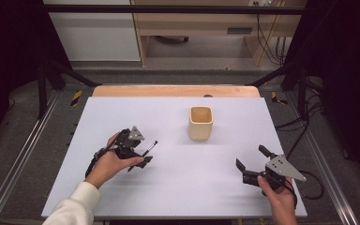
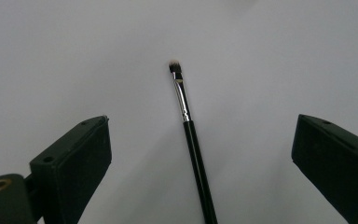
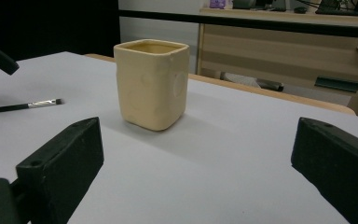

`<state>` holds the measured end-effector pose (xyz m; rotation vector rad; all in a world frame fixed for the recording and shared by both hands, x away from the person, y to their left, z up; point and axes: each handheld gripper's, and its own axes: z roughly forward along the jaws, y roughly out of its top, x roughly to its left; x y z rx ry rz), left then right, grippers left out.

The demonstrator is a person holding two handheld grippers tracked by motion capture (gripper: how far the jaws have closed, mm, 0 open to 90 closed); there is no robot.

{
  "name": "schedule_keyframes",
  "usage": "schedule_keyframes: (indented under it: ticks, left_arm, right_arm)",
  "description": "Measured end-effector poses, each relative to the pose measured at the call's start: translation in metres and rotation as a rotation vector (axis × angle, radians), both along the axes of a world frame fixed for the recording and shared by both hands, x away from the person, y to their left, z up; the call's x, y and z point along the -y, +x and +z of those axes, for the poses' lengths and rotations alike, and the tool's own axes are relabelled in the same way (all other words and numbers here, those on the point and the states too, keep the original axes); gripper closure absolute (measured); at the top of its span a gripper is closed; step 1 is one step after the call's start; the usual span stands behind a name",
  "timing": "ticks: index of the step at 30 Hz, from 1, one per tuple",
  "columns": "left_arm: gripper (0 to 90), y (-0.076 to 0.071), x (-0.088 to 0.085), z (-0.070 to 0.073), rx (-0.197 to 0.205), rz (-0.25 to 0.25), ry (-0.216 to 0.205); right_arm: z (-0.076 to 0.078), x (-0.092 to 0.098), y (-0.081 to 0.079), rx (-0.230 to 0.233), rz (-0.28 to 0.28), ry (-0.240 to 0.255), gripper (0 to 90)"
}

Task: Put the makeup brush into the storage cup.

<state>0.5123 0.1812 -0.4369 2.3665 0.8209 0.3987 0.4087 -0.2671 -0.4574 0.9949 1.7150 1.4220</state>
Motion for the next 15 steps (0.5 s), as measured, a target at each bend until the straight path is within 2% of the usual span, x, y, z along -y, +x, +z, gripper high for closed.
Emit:
schedule_keyframes:
  ticks: [15]
  left_arm:
    - [4.1, 0.0014, 0.0056, -0.0026, -0.015, -0.001, 0.047]
  right_arm:
    - [0.0007, 0.0024, 0.0004, 0.006, -0.004, 0.007, 3.2]
